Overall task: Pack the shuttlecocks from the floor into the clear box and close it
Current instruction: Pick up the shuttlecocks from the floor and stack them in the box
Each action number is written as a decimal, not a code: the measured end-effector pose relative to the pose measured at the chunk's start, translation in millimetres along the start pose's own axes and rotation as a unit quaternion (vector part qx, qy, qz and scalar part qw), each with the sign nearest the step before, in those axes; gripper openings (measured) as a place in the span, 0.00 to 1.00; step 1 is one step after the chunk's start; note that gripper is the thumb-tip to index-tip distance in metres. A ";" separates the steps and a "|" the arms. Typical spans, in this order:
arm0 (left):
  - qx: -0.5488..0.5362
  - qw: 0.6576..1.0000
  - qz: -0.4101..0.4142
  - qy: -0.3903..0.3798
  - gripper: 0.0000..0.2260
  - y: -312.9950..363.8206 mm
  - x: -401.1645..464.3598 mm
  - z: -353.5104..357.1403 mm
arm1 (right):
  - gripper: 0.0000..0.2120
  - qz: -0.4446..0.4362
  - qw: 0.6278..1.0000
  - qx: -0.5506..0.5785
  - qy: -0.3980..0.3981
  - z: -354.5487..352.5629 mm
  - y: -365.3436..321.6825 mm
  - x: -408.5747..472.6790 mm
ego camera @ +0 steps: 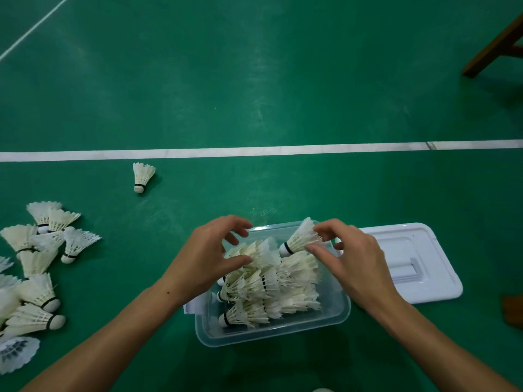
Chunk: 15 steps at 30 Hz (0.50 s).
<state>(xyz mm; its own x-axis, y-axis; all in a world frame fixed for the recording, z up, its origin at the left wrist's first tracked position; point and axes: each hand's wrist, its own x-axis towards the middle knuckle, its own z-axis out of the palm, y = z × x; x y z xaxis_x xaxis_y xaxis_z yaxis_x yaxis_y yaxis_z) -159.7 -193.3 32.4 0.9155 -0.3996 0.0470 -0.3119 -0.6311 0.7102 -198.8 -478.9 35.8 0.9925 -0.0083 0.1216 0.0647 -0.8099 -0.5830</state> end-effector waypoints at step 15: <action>0.117 0.992 -0.026 -0.045 0.26 -12.1 -8.1 27.2 | 0.12 -0.003 0.991 -0.070 -0.110 43.7 -24.1 9.5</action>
<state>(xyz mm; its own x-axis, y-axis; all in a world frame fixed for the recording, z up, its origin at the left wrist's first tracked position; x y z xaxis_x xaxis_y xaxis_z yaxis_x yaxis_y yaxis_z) -170.3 -200.4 4.3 0.9088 -0.4135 -0.0556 -0.3248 -0.7848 0.5278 -186.4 -433.9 15.9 0.9918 0.1117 -0.0626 0.0702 -0.8833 -0.4635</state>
